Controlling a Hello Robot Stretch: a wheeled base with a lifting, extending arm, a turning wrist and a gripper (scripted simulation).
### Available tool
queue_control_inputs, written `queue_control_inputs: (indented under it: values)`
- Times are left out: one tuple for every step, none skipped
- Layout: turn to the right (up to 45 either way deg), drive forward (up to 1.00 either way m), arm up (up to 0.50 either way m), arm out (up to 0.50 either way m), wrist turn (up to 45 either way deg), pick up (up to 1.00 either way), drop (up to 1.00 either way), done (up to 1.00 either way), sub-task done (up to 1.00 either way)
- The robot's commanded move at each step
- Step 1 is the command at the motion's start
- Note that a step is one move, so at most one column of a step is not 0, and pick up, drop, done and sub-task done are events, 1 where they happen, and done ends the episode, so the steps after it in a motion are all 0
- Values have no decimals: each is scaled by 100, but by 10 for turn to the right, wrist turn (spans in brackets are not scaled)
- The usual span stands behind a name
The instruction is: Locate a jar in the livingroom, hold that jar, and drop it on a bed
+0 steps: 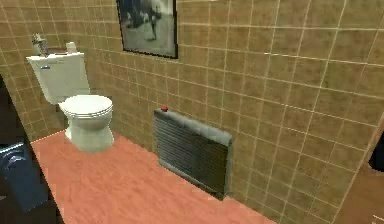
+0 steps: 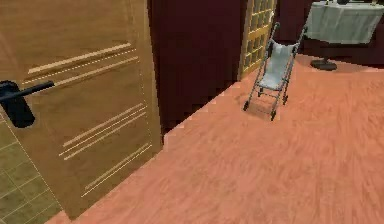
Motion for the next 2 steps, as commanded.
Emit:
queue_control_inputs:
  values:
    - [0,75,0,0,0,0,0,0,0]
    - [-390,0,0,0,0,0,0,0,0]
